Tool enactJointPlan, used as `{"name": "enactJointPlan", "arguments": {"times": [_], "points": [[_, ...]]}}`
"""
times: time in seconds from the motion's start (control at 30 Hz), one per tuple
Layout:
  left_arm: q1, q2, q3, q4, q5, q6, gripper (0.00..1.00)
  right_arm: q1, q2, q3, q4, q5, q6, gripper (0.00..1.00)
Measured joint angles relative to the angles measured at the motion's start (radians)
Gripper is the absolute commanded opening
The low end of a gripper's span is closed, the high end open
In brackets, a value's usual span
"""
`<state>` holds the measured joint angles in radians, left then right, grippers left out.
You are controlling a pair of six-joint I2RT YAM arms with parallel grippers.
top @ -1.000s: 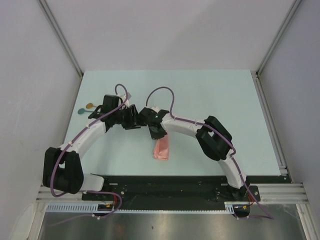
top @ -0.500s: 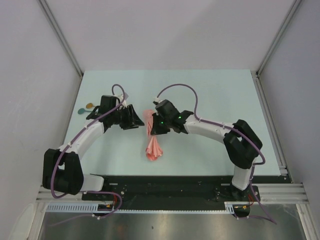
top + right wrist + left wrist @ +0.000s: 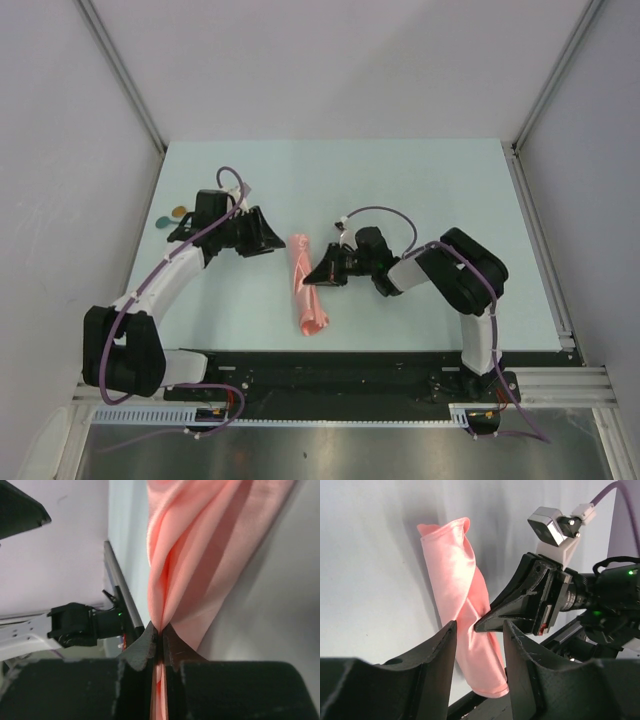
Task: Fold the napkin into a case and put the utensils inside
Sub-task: Turn over the square folded napkin at the center of the board.
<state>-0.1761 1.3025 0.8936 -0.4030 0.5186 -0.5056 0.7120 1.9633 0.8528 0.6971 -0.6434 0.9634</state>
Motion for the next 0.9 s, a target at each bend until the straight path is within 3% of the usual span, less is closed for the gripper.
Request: {"name": "enactJointPlan", "arguments": {"times": [0.2,0.47,0.57,0.7,0.9], "points": [[0.000,-0.001,-0.016,0.019,-0.002,-0.018,0.46,-0.063,0.128,-0.112,0.367,-0.100,0.159,0.05],[-0.028,0.030,-0.017,0.054,-0.019,-0.042,0.47,-0.120,0.161,-0.199,0.490,-0.145,0.181,0.26],[-0.058,0.066,-0.017,0.071,-0.026,-0.049,0.46,-0.153,0.157,-0.215,0.455,-0.165,0.156,0.43],[-0.108,0.135,-0.013,0.089,-0.030,-0.067,0.46,-0.203,0.083,-0.217,0.306,-0.191,0.050,0.53],[-0.147,0.246,0.050,0.095,-0.035,-0.081,0.42,-0.230,-0.138,-0.132,-0.228,-0.078,-0.269,0.54]]}}
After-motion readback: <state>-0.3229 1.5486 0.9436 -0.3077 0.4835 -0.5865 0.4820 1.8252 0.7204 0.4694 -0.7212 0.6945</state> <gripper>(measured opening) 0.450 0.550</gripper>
